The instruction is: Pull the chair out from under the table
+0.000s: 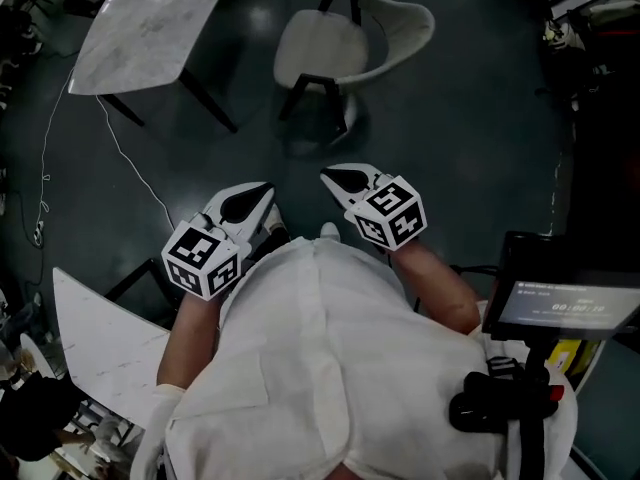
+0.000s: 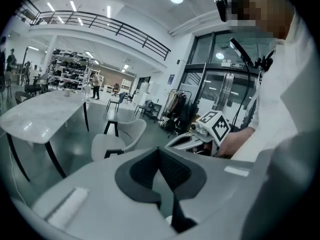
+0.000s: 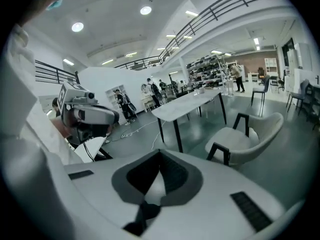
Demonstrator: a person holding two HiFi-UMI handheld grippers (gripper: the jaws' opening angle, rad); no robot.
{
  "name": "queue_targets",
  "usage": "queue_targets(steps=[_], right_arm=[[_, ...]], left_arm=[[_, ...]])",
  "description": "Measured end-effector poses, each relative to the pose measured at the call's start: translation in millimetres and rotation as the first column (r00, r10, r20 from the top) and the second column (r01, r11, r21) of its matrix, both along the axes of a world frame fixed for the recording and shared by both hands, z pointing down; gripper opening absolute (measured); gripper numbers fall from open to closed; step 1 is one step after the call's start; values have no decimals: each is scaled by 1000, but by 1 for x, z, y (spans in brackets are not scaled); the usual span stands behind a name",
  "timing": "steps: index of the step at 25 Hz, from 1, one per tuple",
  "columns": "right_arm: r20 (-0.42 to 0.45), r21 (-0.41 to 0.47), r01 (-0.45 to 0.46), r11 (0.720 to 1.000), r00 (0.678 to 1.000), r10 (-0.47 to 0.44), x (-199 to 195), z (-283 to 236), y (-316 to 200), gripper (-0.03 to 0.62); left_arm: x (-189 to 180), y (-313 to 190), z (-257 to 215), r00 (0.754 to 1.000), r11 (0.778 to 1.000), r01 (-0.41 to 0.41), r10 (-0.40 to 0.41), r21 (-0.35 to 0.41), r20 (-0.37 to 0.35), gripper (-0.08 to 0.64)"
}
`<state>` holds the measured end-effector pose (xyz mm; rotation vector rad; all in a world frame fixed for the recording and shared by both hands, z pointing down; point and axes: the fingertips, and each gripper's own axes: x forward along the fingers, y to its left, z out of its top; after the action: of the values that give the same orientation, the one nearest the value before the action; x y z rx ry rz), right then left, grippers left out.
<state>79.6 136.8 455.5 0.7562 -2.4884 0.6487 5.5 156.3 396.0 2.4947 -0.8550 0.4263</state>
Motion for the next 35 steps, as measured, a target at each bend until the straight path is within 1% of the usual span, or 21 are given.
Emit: queue_targets(steps=[2, 3, 8, 14, 19, 25, 35], right_arm=[[2, 17, 23, 1000, 1000, -23, 9, -2, 8, 6], [3, 25, 34, 999, 999, -34, 13, -3, 12, 6], [8, 30, 66, 997, 998, -66, 34, 2, 30, 6], [30, 18, 80, 997, 996, -81, 50, 1, 48, 6], [32, 22, 84, 996, 996, -85, 65, -6, 57, 6], [44, 21, 72, 997, 996, -73, 78, -9, 61, 6], [39, 15, 49, 999, 998, -50, 90, -5, 53, 6]], left_arm=[[10, 13, 5, 999, 1000, 3, -3, 7, 36, 8], [15, 18, 7, 999, 1000, 7, -7, 2, 40, 8], [40, 38, 15, 999, 999, 35, -35, -23, 23, 8], [65, 54, 19, 999, 998, 32, -31, -46, 8, 8], [88, 56, 13, 1000, 999, 7, -6, -38, 9, 8], [103, 57, 12, 1000, 999, -14, 14, -38, 10, 8], [114, 47, 14, 999, 998, -40, 41, -45, 16, 8]])
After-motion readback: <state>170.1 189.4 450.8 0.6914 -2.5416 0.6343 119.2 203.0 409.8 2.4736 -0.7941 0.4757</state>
